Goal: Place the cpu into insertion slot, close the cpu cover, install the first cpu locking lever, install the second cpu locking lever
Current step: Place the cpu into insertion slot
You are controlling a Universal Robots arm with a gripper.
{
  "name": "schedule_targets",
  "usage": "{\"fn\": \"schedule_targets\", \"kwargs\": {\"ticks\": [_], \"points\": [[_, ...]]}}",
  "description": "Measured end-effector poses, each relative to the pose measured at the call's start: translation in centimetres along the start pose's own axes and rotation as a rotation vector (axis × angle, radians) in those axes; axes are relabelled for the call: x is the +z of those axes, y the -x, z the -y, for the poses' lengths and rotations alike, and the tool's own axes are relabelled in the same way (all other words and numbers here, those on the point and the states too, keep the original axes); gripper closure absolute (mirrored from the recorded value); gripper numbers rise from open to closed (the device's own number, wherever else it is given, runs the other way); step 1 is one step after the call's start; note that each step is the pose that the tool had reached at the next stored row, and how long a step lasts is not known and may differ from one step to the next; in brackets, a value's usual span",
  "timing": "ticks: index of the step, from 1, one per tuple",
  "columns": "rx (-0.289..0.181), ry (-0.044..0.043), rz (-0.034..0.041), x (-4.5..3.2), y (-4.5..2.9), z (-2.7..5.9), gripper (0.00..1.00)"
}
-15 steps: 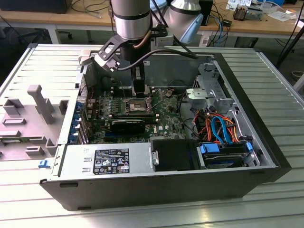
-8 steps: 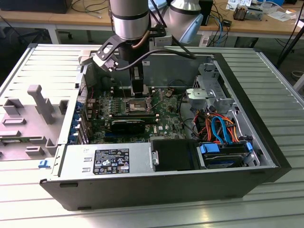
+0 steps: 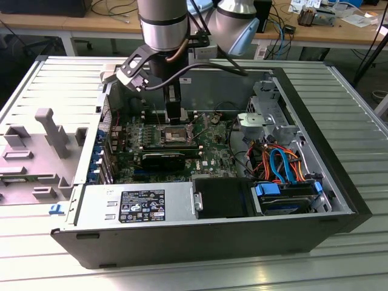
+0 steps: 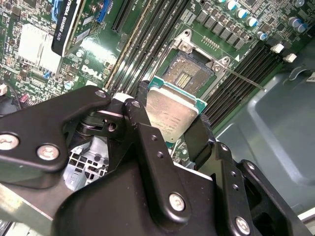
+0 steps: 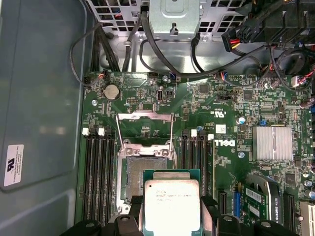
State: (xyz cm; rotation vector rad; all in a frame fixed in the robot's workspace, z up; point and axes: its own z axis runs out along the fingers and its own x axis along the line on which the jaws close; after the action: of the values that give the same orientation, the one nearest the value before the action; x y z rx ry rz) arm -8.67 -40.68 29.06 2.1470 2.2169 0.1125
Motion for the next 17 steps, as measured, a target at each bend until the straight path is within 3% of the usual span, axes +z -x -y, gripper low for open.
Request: {"fn": "schedule_targets", "kwargs": {"ticks": [17], "points": [[0.0,0.0,-0.0001,-0.01,-0.03,0.63,0.45]]}}
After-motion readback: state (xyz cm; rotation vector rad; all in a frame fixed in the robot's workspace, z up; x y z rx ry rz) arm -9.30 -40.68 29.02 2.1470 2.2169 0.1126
